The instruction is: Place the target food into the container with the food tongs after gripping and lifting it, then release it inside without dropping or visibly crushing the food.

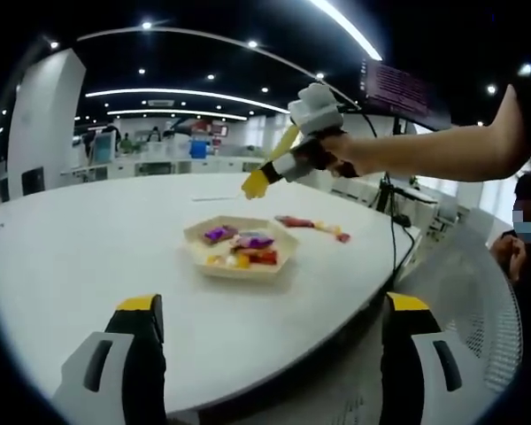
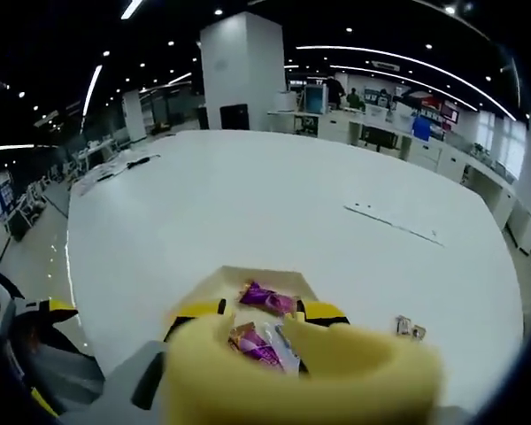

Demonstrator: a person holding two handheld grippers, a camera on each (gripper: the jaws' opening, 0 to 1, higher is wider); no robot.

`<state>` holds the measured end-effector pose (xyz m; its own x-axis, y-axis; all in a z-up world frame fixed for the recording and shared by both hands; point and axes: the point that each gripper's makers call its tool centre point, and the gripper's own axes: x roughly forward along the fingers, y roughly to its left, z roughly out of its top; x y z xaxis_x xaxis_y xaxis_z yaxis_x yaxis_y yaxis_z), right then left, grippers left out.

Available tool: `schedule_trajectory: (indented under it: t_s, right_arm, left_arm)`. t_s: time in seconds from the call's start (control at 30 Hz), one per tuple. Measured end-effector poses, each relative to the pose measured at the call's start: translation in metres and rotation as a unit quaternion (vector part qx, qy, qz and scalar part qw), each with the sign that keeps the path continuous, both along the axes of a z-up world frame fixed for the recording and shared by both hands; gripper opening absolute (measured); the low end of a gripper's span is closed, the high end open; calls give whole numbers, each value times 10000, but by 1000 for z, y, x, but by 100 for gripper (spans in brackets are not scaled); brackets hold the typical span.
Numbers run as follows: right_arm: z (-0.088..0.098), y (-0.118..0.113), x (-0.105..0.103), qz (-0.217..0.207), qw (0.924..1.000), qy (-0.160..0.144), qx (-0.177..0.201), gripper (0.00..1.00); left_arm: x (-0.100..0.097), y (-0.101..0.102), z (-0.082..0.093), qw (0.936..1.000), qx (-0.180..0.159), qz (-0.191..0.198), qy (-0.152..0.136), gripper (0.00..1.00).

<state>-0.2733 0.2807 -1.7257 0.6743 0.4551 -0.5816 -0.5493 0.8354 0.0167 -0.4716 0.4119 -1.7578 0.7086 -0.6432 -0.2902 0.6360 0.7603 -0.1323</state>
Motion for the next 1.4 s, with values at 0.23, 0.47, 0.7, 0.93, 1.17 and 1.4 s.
schedule_trajectory:
  t_s: [0.23,0.47,0.7,0.93,1.17,1.4]
  right_arm:
    - [-7,-56,-14,-147,9978,-66,-649,31]
    - [-31,-134,-30,-707,9935,161,-881,31]
    - [-46,-185,-50,-1091,9890,325,-948,31]
    - [-61,-217,-59,-1419,9849,361,-929,31]
    - [-81,-229,-63,-1759,9814,503,-589,31]
    - [-94,-240,-67,-1888,9786,579,-573,31]
  left_arm:
    - [0,-1,2,10000,-37,-19,-71,99]
    - [0,0,1,10000,-32,-38,-56,99]
    - [-1,-1,-1,10000,-3,-52,-2,98]
    - [-1,0,-2,10000,46,-35,12,97]
    - [-3,-2,-4,9999,107,-93,90,97]
    - [-4,-3,-6,9997,148,-107,144,96]
